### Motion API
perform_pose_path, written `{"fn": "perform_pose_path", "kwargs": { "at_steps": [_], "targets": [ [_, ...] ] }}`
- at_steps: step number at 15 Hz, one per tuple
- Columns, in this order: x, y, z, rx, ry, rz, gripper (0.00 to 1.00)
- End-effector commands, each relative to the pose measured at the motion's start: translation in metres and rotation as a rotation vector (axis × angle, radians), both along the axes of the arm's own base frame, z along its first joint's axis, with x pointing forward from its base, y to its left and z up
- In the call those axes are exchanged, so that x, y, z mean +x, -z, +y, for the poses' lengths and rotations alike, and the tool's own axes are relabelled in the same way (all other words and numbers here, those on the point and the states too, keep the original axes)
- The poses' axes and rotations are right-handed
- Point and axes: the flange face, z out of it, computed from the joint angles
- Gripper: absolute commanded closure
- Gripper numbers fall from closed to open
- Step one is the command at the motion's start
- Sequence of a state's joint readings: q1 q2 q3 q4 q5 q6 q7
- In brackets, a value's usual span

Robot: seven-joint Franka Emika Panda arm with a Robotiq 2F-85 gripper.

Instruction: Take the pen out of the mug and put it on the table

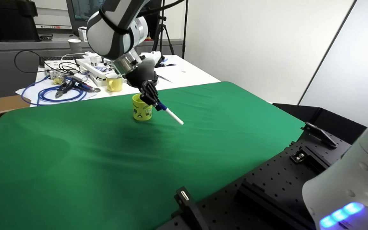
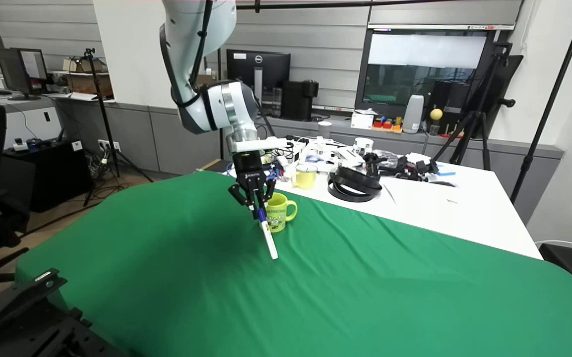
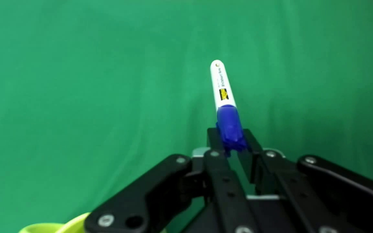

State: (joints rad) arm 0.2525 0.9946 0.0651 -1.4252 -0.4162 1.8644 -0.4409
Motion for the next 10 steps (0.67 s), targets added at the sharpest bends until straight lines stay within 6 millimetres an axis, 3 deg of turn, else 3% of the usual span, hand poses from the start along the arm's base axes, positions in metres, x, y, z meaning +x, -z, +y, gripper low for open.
{"fn": "perform_pose_path", "kwargs": {
  "at_steps": [1, 5, 10],
  "targets": [
    [-0.027, 0.039, 0.004, -0.016, -0.058, 0.09, 0.95],
    [-0.05, 0.077, 0.012, -0.017, -0.093, 0.161, 0.95],
    [-0.057, 0.089, 0.019, -0.012, -0.107, 0.183, 0.95]
  ]
}}
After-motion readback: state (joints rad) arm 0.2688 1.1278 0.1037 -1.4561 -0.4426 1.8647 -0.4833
